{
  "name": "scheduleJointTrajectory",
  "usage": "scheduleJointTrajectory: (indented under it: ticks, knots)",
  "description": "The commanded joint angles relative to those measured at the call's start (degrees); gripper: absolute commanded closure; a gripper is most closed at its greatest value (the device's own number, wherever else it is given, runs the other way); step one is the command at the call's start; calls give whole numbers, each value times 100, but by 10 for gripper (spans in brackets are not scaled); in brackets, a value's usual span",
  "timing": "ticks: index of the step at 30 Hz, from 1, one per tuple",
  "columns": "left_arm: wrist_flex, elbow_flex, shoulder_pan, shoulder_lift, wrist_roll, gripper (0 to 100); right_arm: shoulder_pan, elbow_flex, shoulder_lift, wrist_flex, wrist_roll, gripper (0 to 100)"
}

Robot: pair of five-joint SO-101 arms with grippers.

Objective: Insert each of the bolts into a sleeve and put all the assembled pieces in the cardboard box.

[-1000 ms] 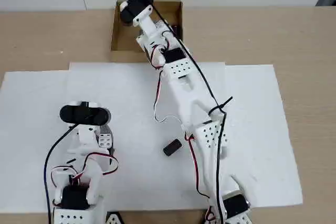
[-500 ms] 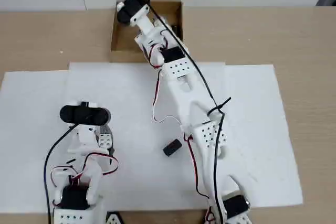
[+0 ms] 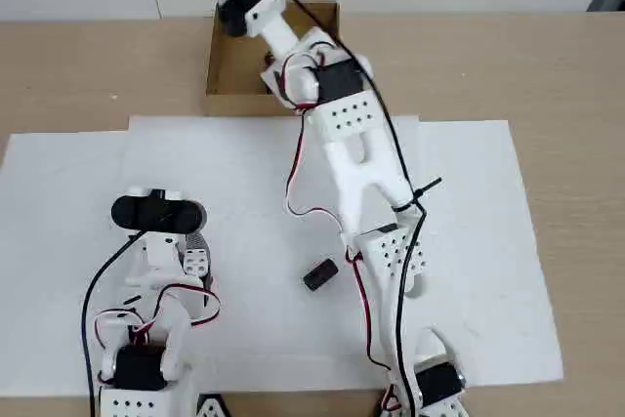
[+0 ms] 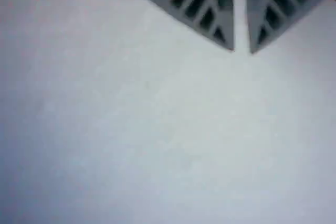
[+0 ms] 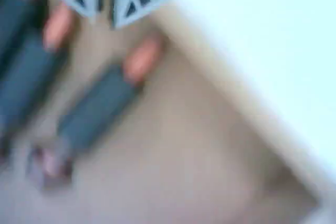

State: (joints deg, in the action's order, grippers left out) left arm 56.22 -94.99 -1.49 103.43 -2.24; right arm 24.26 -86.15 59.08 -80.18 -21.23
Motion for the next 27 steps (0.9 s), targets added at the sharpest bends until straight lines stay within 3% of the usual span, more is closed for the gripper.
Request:
scheduleJointTrajectory:
  ticks: [1,5,11,20,27]
  knots:
    - [-132,13,0,62,9,994,-136,-659,-470,-875,-53,995]
    - [-132,13,0,62,9,994,-145,-1037,-514,-1833,-53,995]
    - [-132,13,0,62,9,994,-66,-686,-1226,-1956,149,995]
    - [-132,13,0,62,9,994,251,4070,-4470,-1868,149,993]
    - [-132,13,0,62,9,994,312,6813,-5991,-1859,-695,995]
